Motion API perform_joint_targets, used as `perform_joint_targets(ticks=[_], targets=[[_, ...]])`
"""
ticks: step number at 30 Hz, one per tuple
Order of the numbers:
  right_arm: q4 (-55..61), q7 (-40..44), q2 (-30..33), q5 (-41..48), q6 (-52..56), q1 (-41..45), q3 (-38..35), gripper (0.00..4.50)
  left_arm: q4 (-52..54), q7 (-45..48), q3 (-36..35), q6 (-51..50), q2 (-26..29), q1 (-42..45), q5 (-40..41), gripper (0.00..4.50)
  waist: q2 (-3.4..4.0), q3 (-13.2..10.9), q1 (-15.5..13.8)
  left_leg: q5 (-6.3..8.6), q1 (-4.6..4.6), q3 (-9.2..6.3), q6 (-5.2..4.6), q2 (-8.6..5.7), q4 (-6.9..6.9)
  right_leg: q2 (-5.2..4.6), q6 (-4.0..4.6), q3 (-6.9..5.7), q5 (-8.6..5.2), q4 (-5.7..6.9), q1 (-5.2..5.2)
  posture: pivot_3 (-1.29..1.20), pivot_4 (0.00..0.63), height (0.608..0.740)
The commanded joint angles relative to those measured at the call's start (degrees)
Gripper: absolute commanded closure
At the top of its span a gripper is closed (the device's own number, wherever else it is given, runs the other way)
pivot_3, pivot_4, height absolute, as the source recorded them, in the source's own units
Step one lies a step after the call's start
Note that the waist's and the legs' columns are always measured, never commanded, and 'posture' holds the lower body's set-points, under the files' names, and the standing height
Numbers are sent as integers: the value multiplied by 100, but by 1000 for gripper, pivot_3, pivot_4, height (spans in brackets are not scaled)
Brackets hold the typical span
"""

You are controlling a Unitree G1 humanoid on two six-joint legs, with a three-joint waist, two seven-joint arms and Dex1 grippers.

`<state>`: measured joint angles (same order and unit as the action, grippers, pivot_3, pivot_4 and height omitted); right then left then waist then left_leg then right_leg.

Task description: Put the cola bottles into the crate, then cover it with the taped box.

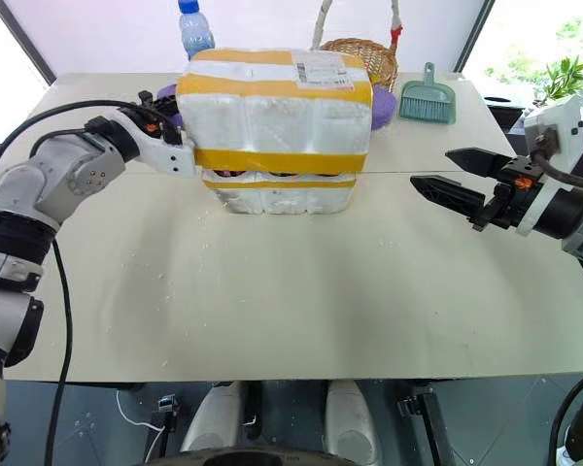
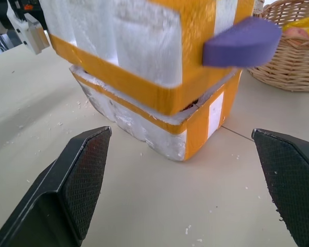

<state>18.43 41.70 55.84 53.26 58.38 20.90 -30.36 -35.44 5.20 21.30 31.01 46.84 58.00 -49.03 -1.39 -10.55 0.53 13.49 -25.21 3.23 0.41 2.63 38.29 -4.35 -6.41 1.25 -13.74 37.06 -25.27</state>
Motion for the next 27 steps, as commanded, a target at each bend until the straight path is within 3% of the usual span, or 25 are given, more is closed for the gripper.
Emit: perform_joint_targets(ticks=[1,8,22,25,27], targets=[[176,64,102,40,-141,-38,-117,0,-122,-131,107,249,-9,143,-74,3636,0,0,-4,0,0,0,0,0,0,0,0,0,0,-1,0,0,150,740],[180,213,214,-36,-221,-172,-82,0,51,-103,45,429,158,-5,22,298,0,0,-10,0,-2,0,0,0,1,0,0,0,0,-1,0,0,150,740],[-134,374,220,-216,-498,66,309,0,1333,444,-701,379,900,-1477,814,298,0,0,-1,0,0,0,0,1,0,-1,0,0,0,0,0,0,150,740],[-155,403,219,-249,-528,92,356,0,1338,857,-893,347,913,-1694,1383,298,0,0,4,0,1,0,0,1,0,-1,0,0,0,0,0,0,150,740],[-140,425,229,-267,-540,58,349,0,1420,1447,-1086,281,920,-1960,2179,298,1,0,5,0,1,0,0,2,0,-1,0,-1,0,1,0,0,150,740]])
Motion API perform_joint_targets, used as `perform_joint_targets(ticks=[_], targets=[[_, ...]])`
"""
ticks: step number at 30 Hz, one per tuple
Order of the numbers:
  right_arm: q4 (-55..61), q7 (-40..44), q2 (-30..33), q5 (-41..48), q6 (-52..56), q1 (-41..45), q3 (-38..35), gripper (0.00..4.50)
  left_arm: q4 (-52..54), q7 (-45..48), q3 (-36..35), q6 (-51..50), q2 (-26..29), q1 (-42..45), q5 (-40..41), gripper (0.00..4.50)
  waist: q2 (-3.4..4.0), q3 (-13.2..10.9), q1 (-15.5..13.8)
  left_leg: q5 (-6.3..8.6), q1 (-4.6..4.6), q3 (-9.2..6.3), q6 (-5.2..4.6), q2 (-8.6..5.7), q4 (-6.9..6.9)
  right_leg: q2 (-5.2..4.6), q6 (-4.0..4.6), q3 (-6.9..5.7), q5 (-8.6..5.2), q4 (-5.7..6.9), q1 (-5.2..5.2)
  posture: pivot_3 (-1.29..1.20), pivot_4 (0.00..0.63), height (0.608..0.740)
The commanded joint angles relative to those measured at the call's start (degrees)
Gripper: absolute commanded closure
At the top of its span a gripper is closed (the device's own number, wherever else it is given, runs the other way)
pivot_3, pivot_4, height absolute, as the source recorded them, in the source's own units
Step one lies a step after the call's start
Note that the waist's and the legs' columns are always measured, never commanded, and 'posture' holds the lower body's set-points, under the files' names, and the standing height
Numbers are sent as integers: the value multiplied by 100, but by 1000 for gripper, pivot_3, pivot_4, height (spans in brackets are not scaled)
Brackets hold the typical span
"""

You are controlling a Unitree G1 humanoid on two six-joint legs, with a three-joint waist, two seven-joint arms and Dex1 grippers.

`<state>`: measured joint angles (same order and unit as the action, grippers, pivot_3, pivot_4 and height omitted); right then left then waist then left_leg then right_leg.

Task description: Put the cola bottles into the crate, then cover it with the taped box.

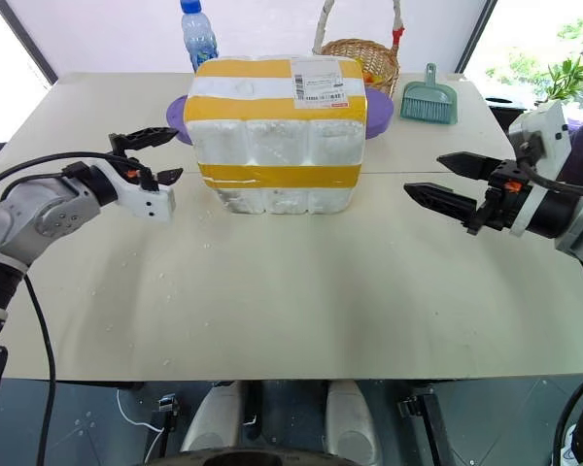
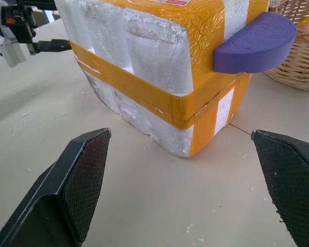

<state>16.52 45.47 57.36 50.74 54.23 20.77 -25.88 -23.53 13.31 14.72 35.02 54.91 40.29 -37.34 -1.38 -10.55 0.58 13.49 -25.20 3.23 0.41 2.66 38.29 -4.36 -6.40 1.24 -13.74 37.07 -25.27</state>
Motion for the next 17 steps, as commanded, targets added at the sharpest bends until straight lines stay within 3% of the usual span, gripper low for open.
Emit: perform_joint_targets(ticks=[1,3,6,7,9,11,17], targets=[[62,61,87,-14,-124,40,-123,0,337,1106,-554,-260,135,-395,1619,298,1,0,4,0,0,0,0,0,0,0,0,0,0,0,0,0,150,740],[81,88,117,-13,-113,-27,-191,0,769,2303,-911,-1044,159,-880,3159,298,1,1,19,0,0,0,0,2,-1,0,0,0,0,0,0,0,150,740],[60,193,205,-92,-157,-112,-214,0,1864,4536,-2069,-5680,547,-1328,7135,298,1,-1,37,0,1,0,0,8,-2,2,1,1,-1,3,-2,0,150,740],[40,228,219,-119,-182,-122,-199,0,1931,5172,-2365,-6603,780,-1286,7981,298,-4,-6,39,0,2,-3,0,8,-1,3,2,0,-1,6,-3,0,150,740],[-47,287,240,-194,-238,-52,-105,0,1973,6203,-2672,-7271,1231,-1294,8654,298,-6,-7,50,-3,-3,-12,5,14,0,16,2,-4,-1,3,-5,0,150,740],[-140,339,265,-232,-280,60,-9,0,1938,6486,-2743,-7668,1417,-1180,8816,298,-1,-4,23,-2,6,-8,5,12,-1,14,4,-2,-2,-3,4,0,150,740],[-395,516,297,-363,-375,405,277,0,1782,6821,-2565,-7847,1569,-781,8426,298,12,-1,19,0,82,-8,5,9,-18,15,34,-3,-23,-16,74,0,150,740]])
